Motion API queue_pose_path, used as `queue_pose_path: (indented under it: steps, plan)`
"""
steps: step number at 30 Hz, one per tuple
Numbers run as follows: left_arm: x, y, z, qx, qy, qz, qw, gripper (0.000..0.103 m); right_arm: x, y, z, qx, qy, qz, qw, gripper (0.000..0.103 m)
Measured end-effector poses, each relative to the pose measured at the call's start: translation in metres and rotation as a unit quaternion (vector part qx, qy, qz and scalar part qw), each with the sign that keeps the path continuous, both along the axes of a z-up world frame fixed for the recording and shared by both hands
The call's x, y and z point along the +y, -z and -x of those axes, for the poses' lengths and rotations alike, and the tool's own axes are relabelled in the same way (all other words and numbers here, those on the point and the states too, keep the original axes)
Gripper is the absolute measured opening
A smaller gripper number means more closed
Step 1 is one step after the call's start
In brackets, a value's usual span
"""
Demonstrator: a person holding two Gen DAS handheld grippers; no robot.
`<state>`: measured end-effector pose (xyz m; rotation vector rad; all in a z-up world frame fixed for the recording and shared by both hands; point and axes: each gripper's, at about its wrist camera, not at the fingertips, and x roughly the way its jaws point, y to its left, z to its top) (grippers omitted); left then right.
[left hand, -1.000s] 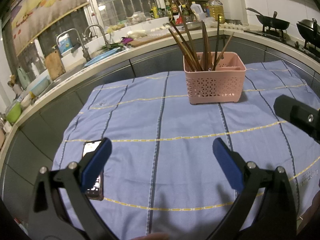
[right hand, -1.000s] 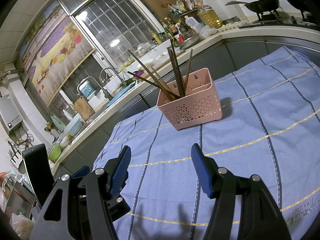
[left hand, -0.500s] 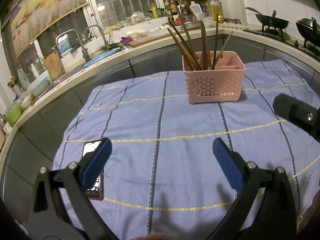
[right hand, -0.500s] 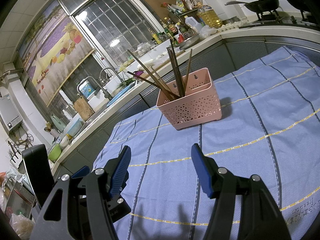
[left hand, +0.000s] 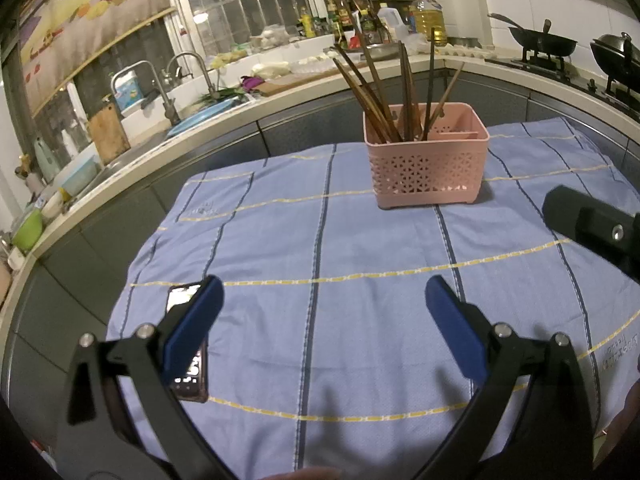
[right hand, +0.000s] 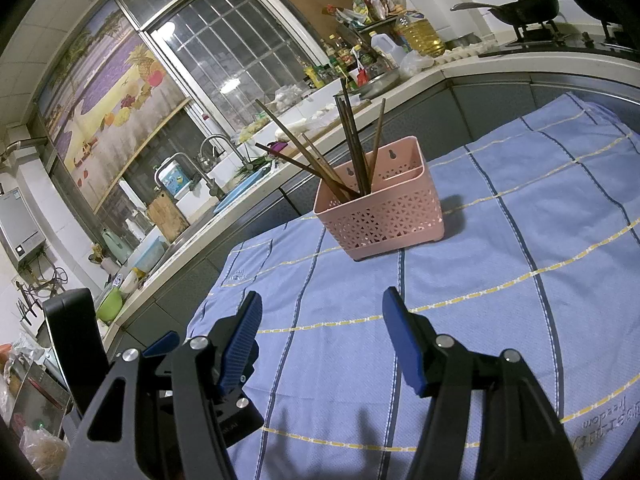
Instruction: Organize utensils
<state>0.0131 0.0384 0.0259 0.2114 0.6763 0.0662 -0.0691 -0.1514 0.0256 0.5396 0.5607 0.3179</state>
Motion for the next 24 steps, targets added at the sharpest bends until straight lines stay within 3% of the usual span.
queue_pose_path:
  steps: [24]
  plan:
    - [-0.0012, 0.0002, 0.001, 0.0, 0.0, -0.002, 1.0, 0.097, -0.0006, -0.0005, 0.0024, 0.001, 0.001, 0.0, 1.0, 0.063]
